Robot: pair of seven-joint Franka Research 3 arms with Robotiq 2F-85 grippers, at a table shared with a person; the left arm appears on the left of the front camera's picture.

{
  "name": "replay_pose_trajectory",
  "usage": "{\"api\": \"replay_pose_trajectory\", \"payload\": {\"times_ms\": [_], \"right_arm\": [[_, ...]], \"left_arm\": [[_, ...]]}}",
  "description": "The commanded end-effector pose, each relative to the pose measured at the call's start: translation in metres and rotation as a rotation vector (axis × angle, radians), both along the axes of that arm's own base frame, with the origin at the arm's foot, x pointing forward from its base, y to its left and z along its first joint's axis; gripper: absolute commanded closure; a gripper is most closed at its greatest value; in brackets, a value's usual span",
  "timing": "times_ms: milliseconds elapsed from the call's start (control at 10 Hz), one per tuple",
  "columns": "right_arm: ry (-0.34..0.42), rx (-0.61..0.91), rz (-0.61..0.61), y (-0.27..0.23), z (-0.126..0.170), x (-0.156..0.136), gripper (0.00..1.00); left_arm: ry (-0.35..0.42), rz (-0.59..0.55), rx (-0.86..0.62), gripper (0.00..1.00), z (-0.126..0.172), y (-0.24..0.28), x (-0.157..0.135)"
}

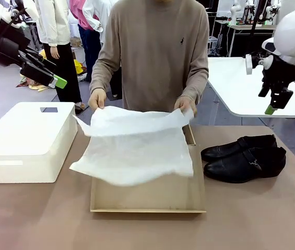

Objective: Pack the shoes into the box.
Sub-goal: Place one shoe of the Shoes into the Shoes Box.

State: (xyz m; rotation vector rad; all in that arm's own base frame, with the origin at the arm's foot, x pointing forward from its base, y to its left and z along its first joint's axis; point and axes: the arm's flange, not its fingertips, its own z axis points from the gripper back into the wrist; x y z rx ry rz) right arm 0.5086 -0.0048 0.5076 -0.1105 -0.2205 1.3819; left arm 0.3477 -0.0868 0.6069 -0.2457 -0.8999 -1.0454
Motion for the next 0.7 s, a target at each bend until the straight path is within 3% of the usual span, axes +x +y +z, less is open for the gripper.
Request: {"api": "replay_pose_trajectory", "payload": {"times_ms": [0,600], "right_arm": [[0.024,0.020,0.028,-0.0061,0.0021,0.0114,0.00],[0.013,0.000,-0.002,-0.0014,-0.0043,0.0044,0.00]], "left_arm": [[-0.001,-0.018,-0.007,0.00,-0.0005,0.0012,0.0008],[-0.001,-0.018,-0.007,0.00,-0.0005,0.0012,0.0008]]}}
